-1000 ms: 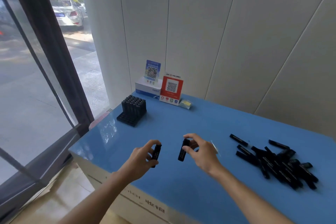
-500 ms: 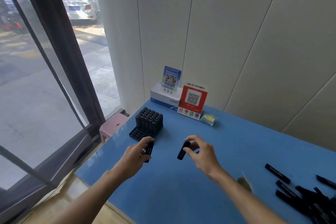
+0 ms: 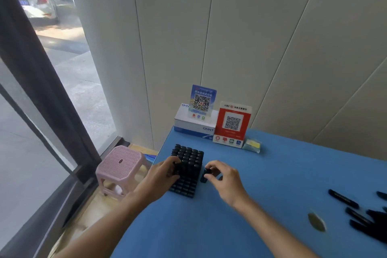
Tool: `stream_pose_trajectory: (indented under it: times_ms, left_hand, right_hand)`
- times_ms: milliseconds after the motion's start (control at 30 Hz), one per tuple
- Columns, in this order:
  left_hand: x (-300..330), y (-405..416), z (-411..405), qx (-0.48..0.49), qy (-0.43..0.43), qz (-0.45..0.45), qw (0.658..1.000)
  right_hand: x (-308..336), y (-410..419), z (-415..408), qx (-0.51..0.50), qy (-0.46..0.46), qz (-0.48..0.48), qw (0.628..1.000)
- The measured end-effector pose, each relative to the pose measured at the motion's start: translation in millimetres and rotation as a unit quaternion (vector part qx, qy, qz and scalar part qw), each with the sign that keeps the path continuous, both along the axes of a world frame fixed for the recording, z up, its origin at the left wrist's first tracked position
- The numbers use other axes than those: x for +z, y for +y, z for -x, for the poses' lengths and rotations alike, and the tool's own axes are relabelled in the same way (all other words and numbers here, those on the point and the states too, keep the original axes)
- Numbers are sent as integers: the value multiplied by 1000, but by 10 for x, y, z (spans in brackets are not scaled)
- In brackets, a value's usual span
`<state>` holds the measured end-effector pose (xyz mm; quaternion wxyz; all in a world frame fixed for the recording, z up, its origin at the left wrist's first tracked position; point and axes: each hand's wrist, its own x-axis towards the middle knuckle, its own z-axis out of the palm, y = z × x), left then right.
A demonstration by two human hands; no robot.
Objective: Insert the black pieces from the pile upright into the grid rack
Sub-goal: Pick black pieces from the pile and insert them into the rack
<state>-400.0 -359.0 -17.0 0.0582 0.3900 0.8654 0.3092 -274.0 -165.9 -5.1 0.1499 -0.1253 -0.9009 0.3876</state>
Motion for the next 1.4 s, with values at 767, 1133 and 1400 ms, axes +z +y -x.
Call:
stream_pose_trajectory:
  times_ms: [767,1133,1400]
  left_hand:
    - [-167,37,577,-128,83,-61,986]
    - [-228,112,618,-139,133,-83,978]
    - [-254,140,618,-135,127,-83,979]
  right_hand:
    - [-282,-352,343,-104,-64,-89,988]
    - [-319,-313,366,-112,-50,-138,983]
    - [-315,-356,371,-106,-64,-115,986]
